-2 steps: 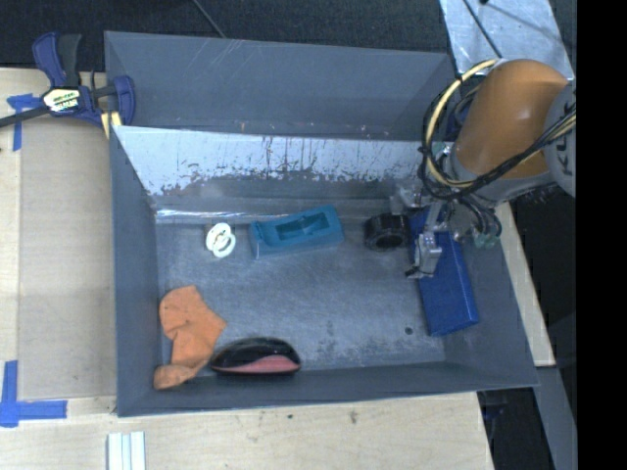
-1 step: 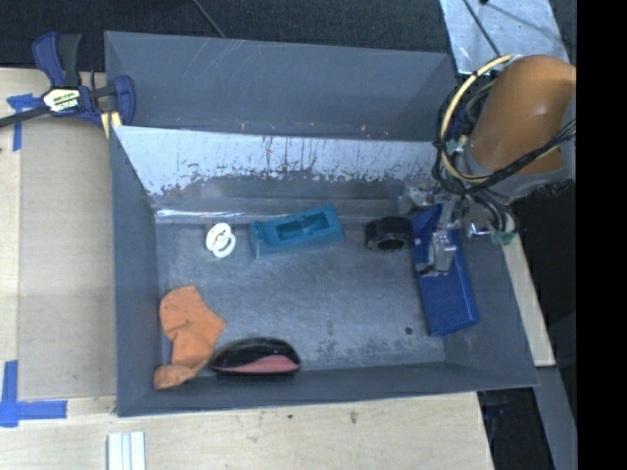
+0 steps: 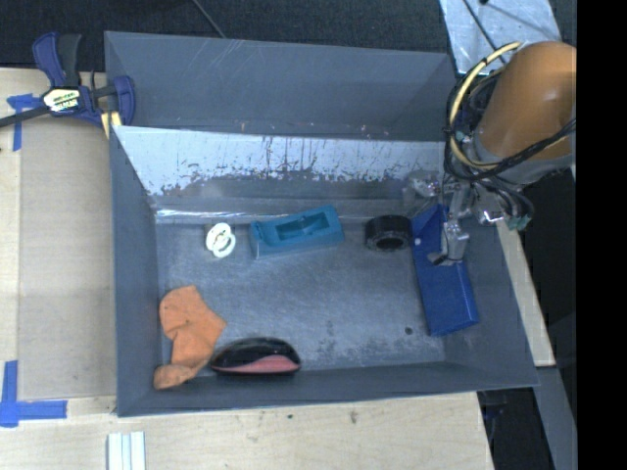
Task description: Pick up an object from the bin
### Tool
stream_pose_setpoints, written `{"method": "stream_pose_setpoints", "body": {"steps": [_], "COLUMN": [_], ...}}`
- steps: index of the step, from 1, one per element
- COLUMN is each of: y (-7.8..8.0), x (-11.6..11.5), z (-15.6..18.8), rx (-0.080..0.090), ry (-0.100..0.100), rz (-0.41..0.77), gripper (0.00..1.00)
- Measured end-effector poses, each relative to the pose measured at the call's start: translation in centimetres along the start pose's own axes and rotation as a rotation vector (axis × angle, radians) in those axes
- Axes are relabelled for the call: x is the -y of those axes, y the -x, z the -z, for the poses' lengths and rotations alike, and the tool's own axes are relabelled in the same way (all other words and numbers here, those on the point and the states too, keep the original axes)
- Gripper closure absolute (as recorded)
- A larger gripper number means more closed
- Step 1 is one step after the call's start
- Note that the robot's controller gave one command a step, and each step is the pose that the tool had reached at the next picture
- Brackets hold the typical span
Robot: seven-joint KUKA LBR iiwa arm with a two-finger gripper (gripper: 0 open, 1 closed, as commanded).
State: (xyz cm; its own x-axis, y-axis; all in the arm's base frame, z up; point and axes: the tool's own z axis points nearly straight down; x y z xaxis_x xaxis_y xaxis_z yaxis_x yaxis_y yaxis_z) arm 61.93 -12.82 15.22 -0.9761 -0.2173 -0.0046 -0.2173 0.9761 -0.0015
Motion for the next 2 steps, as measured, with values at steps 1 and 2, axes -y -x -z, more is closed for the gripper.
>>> {"method": "stream_pose_setpoints", "body": {"steps": [1,2], "y": [0.0,-0.6], "x": [2.0,1.9], "z": [-1.8,-3.3], "rx": [0.000,-0.002], "ry": [0.000,0.010], "rz": [0.021,0.213], "gripper": [0.00,0.00]}}
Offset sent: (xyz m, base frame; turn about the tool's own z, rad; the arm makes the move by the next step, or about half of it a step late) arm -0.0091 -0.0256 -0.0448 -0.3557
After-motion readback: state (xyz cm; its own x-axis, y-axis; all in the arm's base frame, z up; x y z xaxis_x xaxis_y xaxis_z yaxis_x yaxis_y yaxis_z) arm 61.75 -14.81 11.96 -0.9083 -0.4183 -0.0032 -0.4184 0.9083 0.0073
